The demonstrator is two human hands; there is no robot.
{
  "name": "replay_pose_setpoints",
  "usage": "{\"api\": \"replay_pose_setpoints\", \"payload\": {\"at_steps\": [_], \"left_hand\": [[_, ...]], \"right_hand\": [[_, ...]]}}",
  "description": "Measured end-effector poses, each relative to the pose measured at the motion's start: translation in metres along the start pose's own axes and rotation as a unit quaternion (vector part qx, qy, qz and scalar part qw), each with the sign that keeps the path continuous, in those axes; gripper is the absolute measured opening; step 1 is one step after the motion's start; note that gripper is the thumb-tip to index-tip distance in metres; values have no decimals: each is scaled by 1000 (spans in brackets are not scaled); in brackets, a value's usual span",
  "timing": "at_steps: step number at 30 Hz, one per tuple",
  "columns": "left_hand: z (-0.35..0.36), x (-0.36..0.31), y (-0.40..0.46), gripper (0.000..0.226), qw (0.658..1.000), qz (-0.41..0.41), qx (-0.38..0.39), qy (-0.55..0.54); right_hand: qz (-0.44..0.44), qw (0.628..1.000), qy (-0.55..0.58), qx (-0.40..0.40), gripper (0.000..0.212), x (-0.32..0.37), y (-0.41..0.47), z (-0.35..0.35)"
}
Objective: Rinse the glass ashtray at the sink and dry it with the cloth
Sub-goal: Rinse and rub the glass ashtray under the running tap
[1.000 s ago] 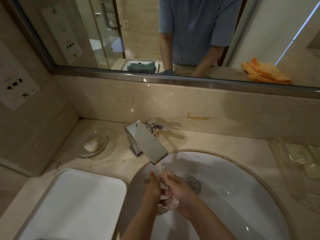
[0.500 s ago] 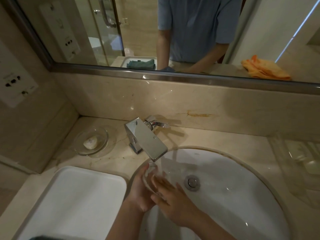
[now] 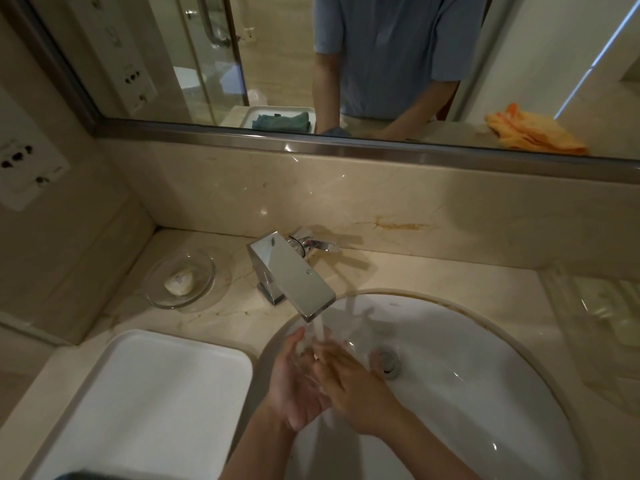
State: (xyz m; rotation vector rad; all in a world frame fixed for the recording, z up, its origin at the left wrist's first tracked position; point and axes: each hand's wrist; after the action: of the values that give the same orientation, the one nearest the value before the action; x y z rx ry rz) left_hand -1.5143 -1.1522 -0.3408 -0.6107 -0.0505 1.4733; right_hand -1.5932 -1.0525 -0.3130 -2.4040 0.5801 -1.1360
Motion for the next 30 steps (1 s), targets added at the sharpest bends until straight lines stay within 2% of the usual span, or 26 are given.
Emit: {"api": "replay_pose_setpoints", "payload": {"at_steps": [3,6,10,12,14,15,16,18,19,20,21,23,25,27,30], "left_hand": [[1,2,2,58,1000,21,-1,-1],[2,5,3,52,998,39,46,-25],[4,4,1,53,993,58,95,-47],[4,5,0,56,992,62,100,-44],[6,6,0,57,992,68,101,-41],[8,7,1,56,991,76,103,-40],[9,8,1,53,990,88,104,-42],[9,8,2,48,990,97,98,-41],[9,7,2,44,992,88,93,-22],[7,6,3,42,994,71,80,12],[7,5,3,40,995,58,55,54],[9,2,4,33,984,58,-19,169],[15,1,4,27,957,69,-70,273],[20,0,1,23,945,75,-77,309],[20,-6,-5,31,953,70,-30,292]], "right_hand": [[57,997,-39,-24,50,6,-4,5],[47,996,-67,-45,45,8,-13,15],[-19,995,86,-54,39,7,-18,11],[-2,992,92,-85,40,-1,-12,9],[57,981,104,-153,50,-8,-6,9],[74,963,194,-173,52,-10,-6,8],[69,921,344,-168,47,-10,-6,8],[53,794,601,-72,36,-11,-8,10],[50,740,670,-25,35,-13,-10,11],[49,704,708,-6,35,-17,-9,12],[36,684,729,2,34,-21,-8,14],[6,667,745,0,30,-23,-5,15],[-14,656,754,-13,29,-23,-5,14],[-36,653,757,-11,30,-23,-5,14],[-72,669,740,-3,32,-25,-5,9]]}}
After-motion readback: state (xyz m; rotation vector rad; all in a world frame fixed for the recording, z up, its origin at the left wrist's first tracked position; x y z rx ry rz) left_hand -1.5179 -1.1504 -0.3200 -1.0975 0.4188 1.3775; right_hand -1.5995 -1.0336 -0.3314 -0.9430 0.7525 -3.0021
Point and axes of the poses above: each hand's wrist, its own y-axis towards the middle knuckle, its own z-axis out of the palm, x = y × z, and after that the axes turned 11 degrees about x, right-handed
